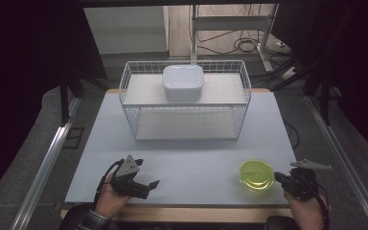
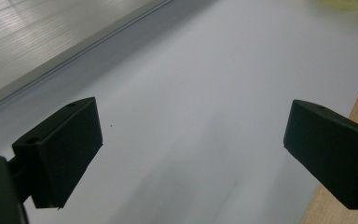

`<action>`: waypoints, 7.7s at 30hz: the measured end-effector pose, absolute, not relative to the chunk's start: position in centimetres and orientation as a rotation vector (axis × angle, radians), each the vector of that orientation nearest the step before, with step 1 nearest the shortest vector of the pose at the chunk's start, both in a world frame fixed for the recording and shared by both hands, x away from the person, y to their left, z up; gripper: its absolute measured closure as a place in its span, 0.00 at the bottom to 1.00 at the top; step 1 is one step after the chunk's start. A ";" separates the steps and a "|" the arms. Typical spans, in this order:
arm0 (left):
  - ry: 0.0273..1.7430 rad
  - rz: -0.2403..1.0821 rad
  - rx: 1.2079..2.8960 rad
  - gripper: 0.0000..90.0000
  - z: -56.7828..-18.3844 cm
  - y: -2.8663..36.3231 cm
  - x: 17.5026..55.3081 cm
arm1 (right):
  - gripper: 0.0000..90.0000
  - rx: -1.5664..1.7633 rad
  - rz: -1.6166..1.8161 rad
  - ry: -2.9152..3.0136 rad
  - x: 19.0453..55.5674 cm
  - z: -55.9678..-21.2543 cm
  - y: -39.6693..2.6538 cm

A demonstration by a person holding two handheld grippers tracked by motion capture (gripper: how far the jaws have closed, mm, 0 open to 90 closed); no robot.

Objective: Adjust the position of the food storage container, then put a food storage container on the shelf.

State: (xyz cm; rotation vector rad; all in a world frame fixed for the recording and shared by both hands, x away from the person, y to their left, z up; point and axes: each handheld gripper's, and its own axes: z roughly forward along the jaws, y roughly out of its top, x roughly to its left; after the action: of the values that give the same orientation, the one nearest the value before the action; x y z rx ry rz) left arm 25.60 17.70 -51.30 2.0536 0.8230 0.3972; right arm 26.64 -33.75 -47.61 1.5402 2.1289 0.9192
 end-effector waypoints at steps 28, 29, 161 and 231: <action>0.815 0.387 2.081 0.05 -51.4 17.4 25.6 | 0.98 1.522 0.956 2.372 27.7 -50.2 -30.0; 0.815 0.388 2.082 0.05 -51.4 17.4 25.6 | 0.98 1.522 0.964 2.379 27.9 -50.2 -29.6; 0.810 0.409 2.131 0.05 -51.8 17.8 25.5 | 0.81 1.452 1.567 2.704 34.8 -50.3 -16.5; 0.849 0.419 2.082 0.01 -51.5 18.4 25.7 | 0.91 1.361 1.996 2.418 39.2 -32.0 -16.4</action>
State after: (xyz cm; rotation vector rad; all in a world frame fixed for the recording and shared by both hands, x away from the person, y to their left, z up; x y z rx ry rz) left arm 25.66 18.43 -51.49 2.0817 0.8493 0.4191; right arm 39.16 -16.39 -32.01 1.3607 2.4178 1.9959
